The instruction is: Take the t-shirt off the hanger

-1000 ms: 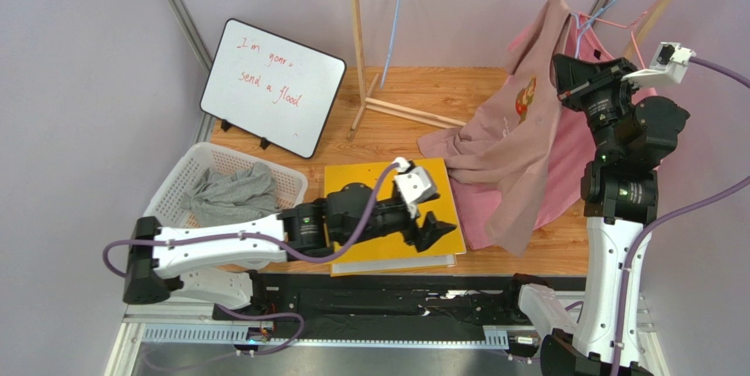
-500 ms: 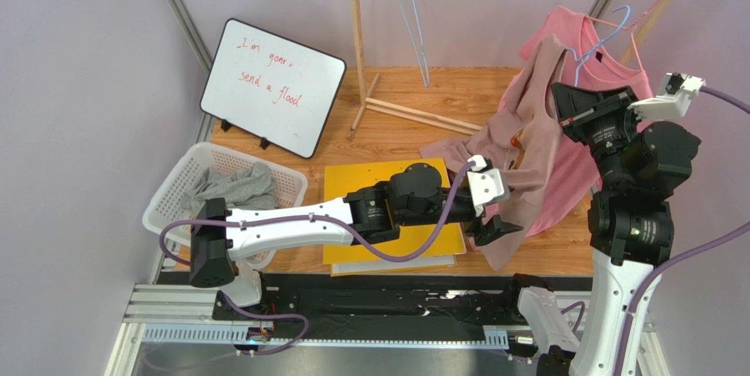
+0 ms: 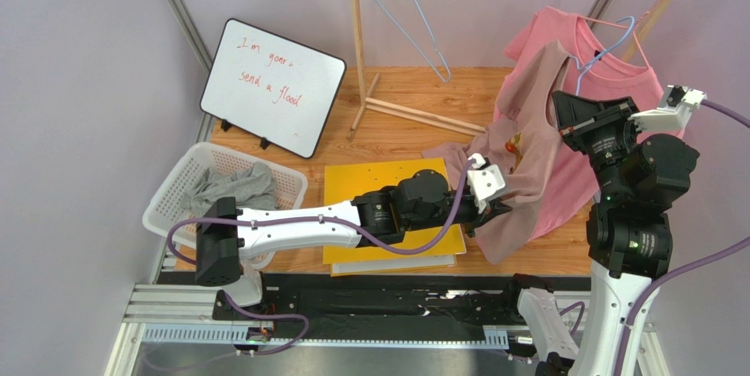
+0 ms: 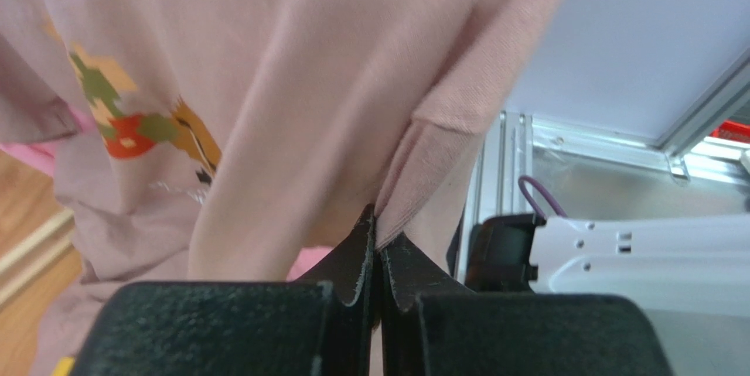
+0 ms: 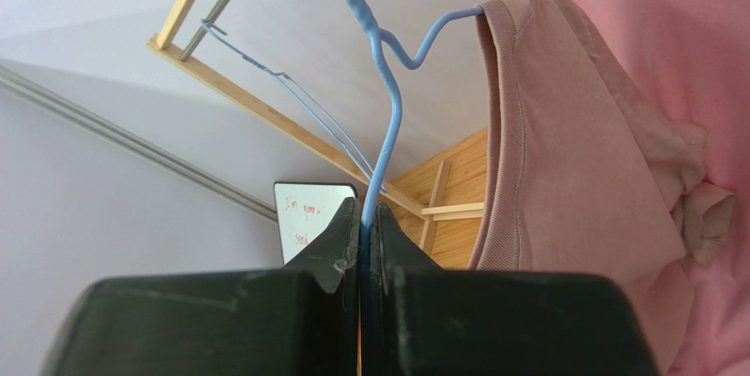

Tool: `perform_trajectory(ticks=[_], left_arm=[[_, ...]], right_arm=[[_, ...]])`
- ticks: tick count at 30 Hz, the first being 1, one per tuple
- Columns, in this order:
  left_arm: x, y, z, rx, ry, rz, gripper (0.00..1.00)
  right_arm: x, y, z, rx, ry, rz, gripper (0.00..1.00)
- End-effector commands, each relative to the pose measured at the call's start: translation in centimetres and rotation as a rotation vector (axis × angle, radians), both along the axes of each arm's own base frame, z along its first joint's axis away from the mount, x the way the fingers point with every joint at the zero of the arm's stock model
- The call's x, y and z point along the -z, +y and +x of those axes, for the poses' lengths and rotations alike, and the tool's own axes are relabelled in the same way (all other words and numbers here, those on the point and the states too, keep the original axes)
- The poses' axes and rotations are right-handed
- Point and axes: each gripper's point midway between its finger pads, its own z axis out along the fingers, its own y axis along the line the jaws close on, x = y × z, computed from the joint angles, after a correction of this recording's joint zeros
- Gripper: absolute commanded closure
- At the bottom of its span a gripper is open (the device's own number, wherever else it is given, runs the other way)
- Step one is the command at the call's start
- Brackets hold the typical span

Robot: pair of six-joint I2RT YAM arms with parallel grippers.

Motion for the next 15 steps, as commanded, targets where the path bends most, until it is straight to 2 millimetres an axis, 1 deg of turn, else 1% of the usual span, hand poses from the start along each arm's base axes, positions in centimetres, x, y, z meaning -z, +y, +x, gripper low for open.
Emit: perform_trajectory(ticks=[1,2,3,4,5,6,8,9,10,11,12,14,15], left_arm=[[-0.9,2.0,-1.7,0.023,0.098,-0.056,1.0],[-0.8,2.3,-2.1,0.028,0.104,-0.059,1.0],[-0.3,3.0,-2.6,0.029,0.109,-0.05,1.0],[0.0,3.3,-2.9,0.025,0.112,-0.046,1.0],[0.3,3.7,-3.0,0.018,0.107,-0.039,1.0],[1.0,4.3,-2.9,-0.011,0.104,-0.023,1.0],[2.1,5.1,-2.6,-0.044,0.122,0.001,1.0],[2.8,5.7,-2.6,-0.06,0.13,0.009,1.0],[3.3,6.1,-2.5,-0.067,0.138,0.013,1.0],[3.4,6.3,-2.6,-0.072,0.162,-0.004,1.0],[4.6,6.9,-2.5,-0.086,0.176,0.01,1.0],[5.1,7.0,-2.7,-0.083,0.198,-0.003,1.0],[6.1,7.1,-3.1,-0.072,0.217,0.009,1.0]], right_arm=[[-0.3,-1.5,2.1,0.063,-0.049,-0.027,1.0],[0.8,-1.7,3.4,0.063,-0.021,-0.023,1.0],[1.1,-1.8,4.1,0.059,-0.016,-0.024,1.0],[1.4,-1.8,5.1,0.051,-0.008,-0.028,1.0],[1.3,-1.8,5.6,0.044,-0.003,-0.032,1.0],[2.2,-2.0,7.0,0.039,0.036,-0.026,1.0],[2.1,-1.9,7.7,0.026,0.039,-0.013,1.0],[2.2,-1.9,8.3,0.022,0.044,-0.005,1.0],[1.7,-2.0,8.6,0.024,0.029,-0.007,1.0],[1.6,-2.0,8.7,0.024,0.023,-0.008,1.0],[1.3,-2.1,8.8,0.03,0.015,-0.012,1.0],[1.4,-2.3,9.2,0.035,0.019,-0.016,1.0],[1.3,-2.3,9.2,0.035,0.019,-0.014,1.0]])
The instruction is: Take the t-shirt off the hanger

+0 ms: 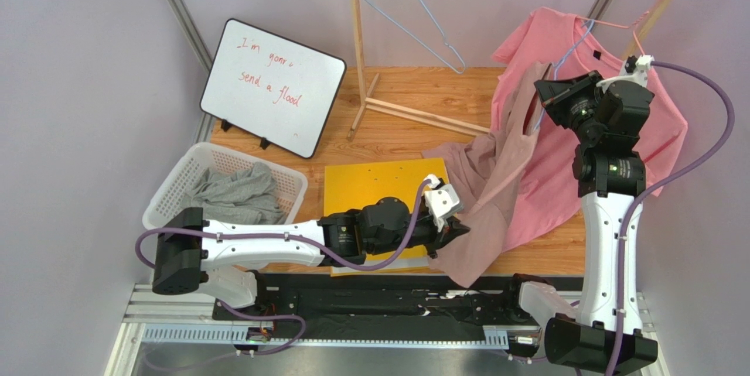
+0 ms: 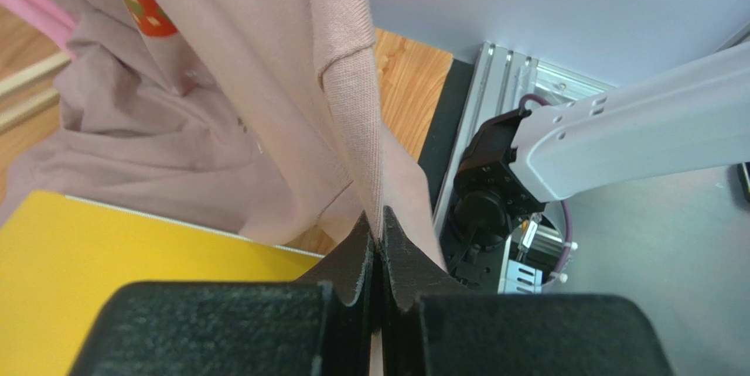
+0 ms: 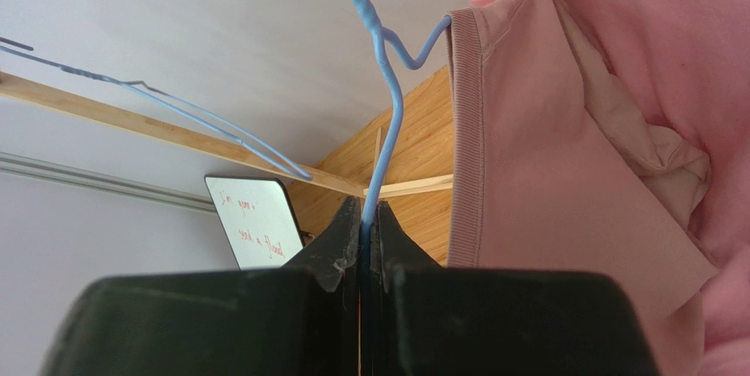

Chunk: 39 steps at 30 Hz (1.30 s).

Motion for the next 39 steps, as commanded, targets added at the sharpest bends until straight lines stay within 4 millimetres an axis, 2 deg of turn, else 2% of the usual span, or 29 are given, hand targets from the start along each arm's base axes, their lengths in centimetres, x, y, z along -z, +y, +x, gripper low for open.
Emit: perform_trajectory(ticks=[1,7,12,20,22,25,27,28,29,30,31,33,34,35,37,39], left_arm=[[0.7,0.2,-0.9,0.006,0.079,-0.047,1.0],[3.6,-0.3,-1.9,0.041,0.162,-0.019,1.0],[5.4,0.3,-3.3,0.061,0.233,-0.04,1.0],[8.8,1.5,-3.4,-0.013,0.315,0.007,1.0],[9.1,1.9,-2.8,-0.045,0.307,0.01,1.0],[8.4,1.7,-2.1,-0.07,0.259,0.013,1.0],[6.8,0.6,-1.6,-0.062,0.204,0.02,1.0],[7.2,0.5,-1.4,-0.066,0.193,0.071,1.0],[5.1,-0.5,-1.0,-0.067,0.177,0.048,1.0],[4.5,-0.8,-0.6,-0.074,0.168,0.053,1.0],[4.2,-0.8,0.5,-0.091,0.172,0.059,1.0],[2.2,-1.4,1.6,-0.069,0.198,0.013,1.0],[1.7,-1.1,3.4,-0.099,0.217,-0.003,1.0],[0.5,-1.4,4.1,-0.09,0.223,-0.025,1.0],[-1.4,-1.2,6.5,-0.115,0.221,-0.056,1.0],[-2.8,-1.4,7.5,-0.11,0.207,-0.08,1.0]], right_arm=[[-6.6,-0.1,-0.6,0.01,-0.214,-0.037,1.0],[-7.5,0.3,-0.9,0.002,-0.204,-0.003,1.0],[-8.9,-0.8,-1.2,0.068,-0.245,0.011,1.0],[-7.7,-2.6,-0.2,0.182,-0.209,0.108,1.0],[-7.5,-2.0,0.0,0.149,-0.195,0.127,1.0],[-7.3,-0.6,-0.6,0.075,-0.177,0.136,1.0],[-6.8,1.0,-1.6,-0.012,-0.152,0.111,1.0],[-7.1,2.0,-2.6,-0.063,-0.153,0.097,1.0],[-6.9,2.4,-3.3,-0.089,-0.148,0.079,1.0],[-6.3,2.9,-4.0,-0.112,-0.124,0.08,1.0],[-6.0,3.8,-4.9,-0.156,-0.114,0.083,1.0],[-6.0,4.8,-7.3,-0.192,-0.121,0.085,1.0],[-5.9,5.2,-8.1,-0.211,-0.125,0.085,1.0],[-6.3,5.5,-9.7,-0.216,-0.152,0.074,1.0],[-6.0,5.5,-11.1,-0.204,-0.143,0.042,1.0],[-5.6,5.8,-13.0,-0.21,-0.135,0.005,1.0]])
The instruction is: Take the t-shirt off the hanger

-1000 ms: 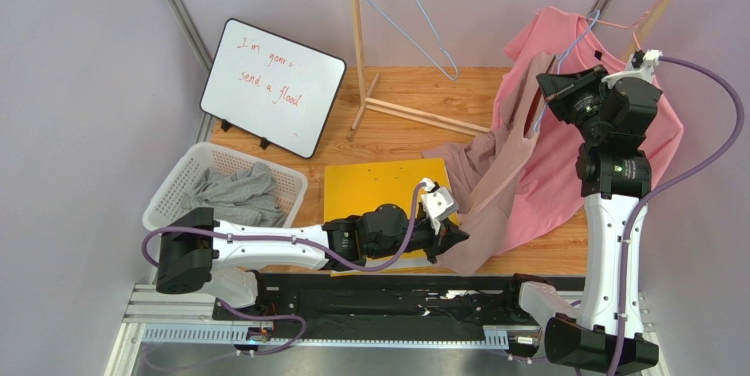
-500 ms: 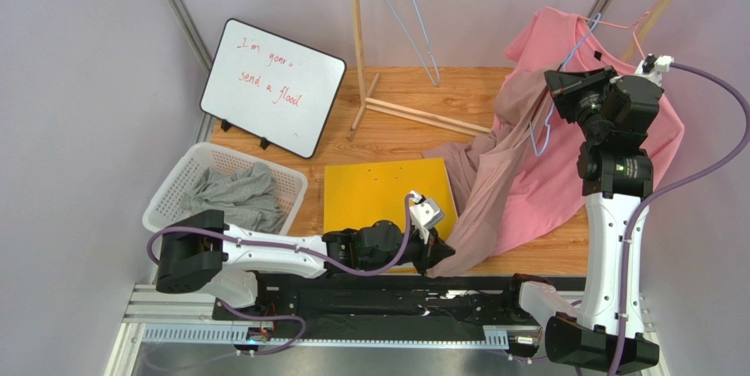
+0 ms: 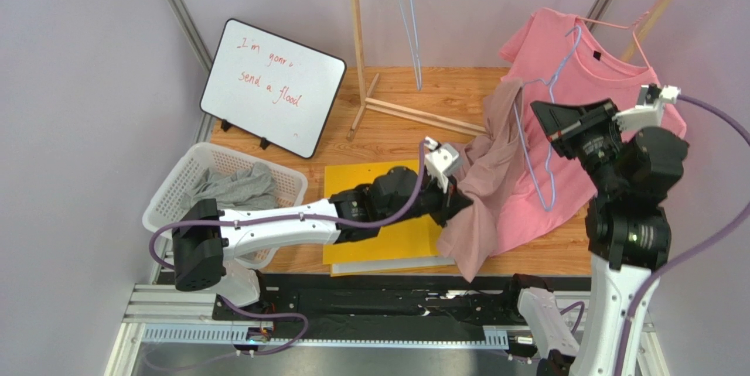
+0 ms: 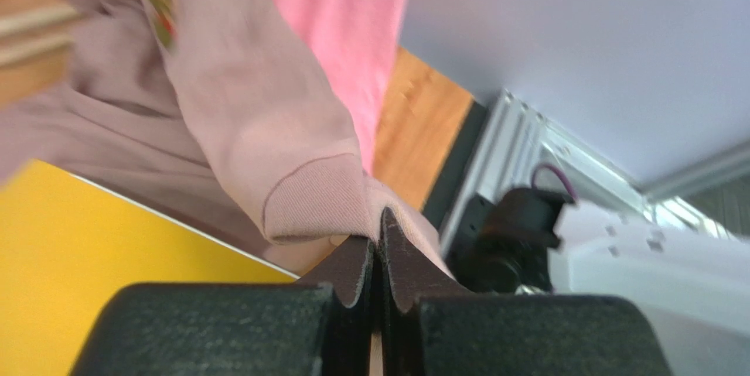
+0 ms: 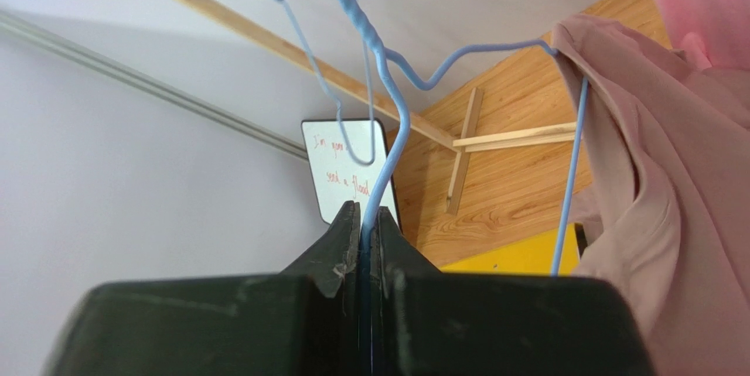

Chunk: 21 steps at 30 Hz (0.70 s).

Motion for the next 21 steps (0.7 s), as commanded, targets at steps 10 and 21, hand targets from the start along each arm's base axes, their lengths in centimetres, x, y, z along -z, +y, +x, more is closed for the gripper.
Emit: perform_trajectory(ticks=[10,21], left_arm=[[-6.7,-6.8,5.5,0.097,-0.009,-0.103,1.0],[-1.5,-9.2,9.9,0.031,0.118,-0.025,1.0]], right_arm=[[-1.5,1.8,-8.7,-0.051,-0.088,-0.194,1.0],[-5.3,2.6,-11.4,-0.073,-0.182,-0.251,1.0]])
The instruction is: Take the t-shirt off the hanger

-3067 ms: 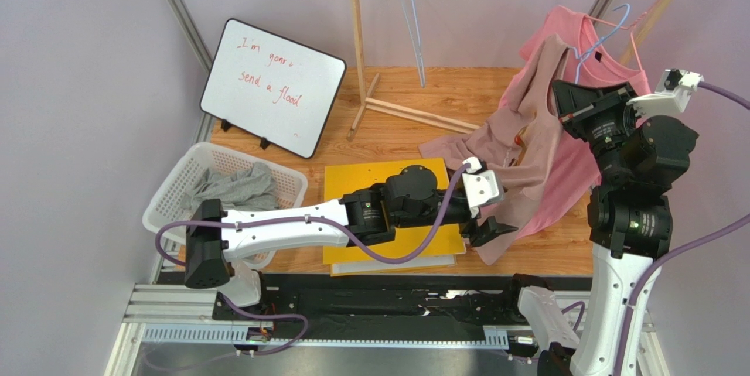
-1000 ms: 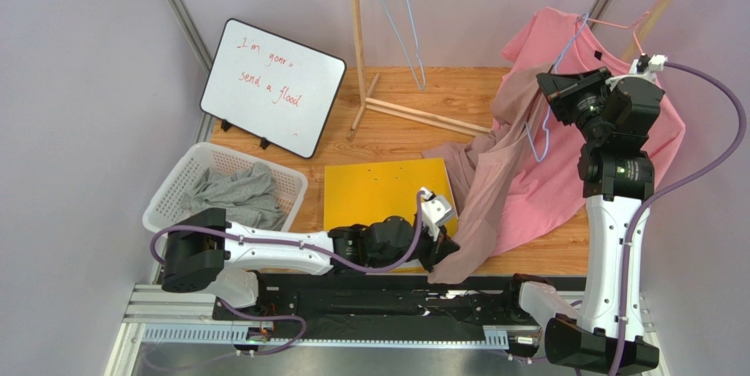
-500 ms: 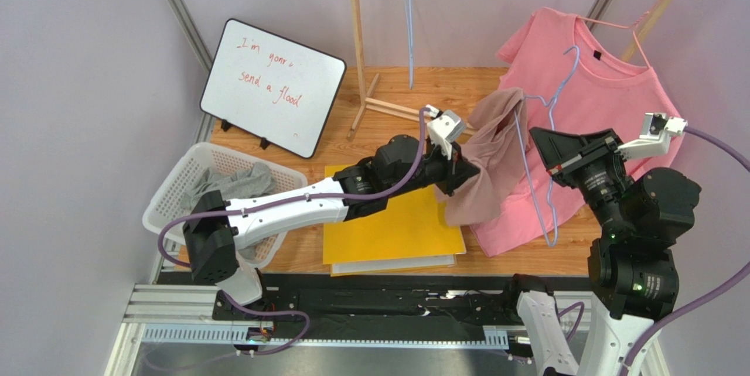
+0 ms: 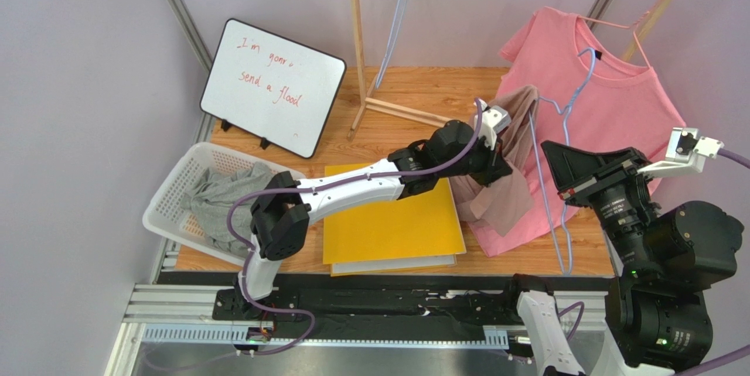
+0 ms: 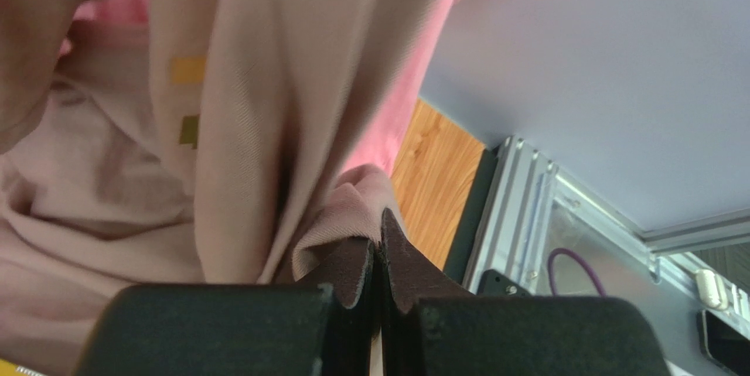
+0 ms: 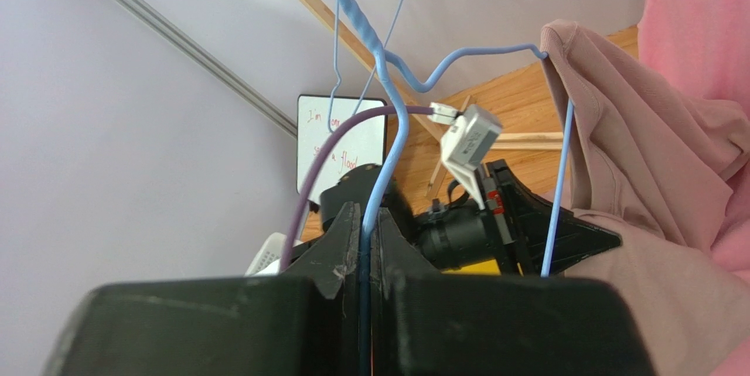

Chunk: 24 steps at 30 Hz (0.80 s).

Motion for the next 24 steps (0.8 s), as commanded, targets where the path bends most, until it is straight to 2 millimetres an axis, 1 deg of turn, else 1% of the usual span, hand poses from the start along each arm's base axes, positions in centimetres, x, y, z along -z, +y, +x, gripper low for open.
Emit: perform_trajectory(ticks=[1,3,5,6,7,9,11,12,14,15,16,19,20,22,23,24], left_arm=[[-1.4,0.5,1.4,-0.02,0.027,-0.023,1.0],[-0.5,1.0,1.9,-0.03,0.03,0.001,1.0],[-0.2,1.3,2.4,-0.038,0.035,0.01,1.0],[0.1,1.7,2.9,-0.044,0.039,0.012,1.0],[0.2,1.7,2.9,-0.037,0.043,0.012,1.0],[0.2,1.9,3.4,-0.044,0.047,0.01,1.0],[-0.1,2.0,3.3,-0.031,0.047,0.0,1.0],[0.1,2.2,3.2,-0.025,0.047,-0.001,1.0],[-1.4,2.3,2.9,-0.011,0.018,-0.047,1.0],[-1.2,2.5,2.8,-0.008,0.005,-0.045,0.98],[-1.7,2.7,2.9,-0.015,-0.004,-0.053,0.95],[-2.6,2.9,3.4,-0.033,-0.046,-0.067,0.66],[-3.0,2.9,3.6,-0.047,-0.056,-0.077,0.53],[-3.2,3.1,4.5,-0.092,-0.079,-0.078,0.45],[-3.4,3.1,4.9,-0.11,-0.091,-0.086,0.35],[-3.2,3.1,5.4,-0.134,-0.101,-0.081,0.33]], right_arm=[[-1.6,1.0,-0.5,-0.063,-0.05,-0.036,1.0],[-1.9,1.7,-0.7,-0.107,-0.046,-0.016,1.0],[-2.3,1.9,-1.0,-0.117,-0.063,-0.015,1.0],[-2.4,1.6,-0.9,-0.099,-0.066,-0.016,1.0],[-2.2,1.4,-0.7,-0.088,-0.061,-0.018,1.0],[-1.5,0.8,0.0,-0.058,-0.035,-0.027,1.0],[-0.8,0.7,0.5,-0.057,-0.012,-0.032,1.0],[0.2,0.7,0.9,-0.065,0.011,-0.029,1.0],[0.7,0.7,1.1,-0.062,0.014,-0.031,1.0],[1.2,0.6,1.3,-0.059,0.021,-0.033,1.0],[1.2,0.7,1.0,-0.062,0.014,-0.035,1.0],[0.8,1.4,0.8,-0.11,0.014,-0.025,1.0],[0.7,1.7,0.7,-0.125,0.013,-0.019,1.0],[0.3,2.2,0.3,-0.16,-0.001,-0.008,1.0],[0.2,2.4,0.2,-0.165,-0.002,-0.003,1.0],[0.1,2.4,0.1,-0.166,-0.004,-0.002,1.0]])
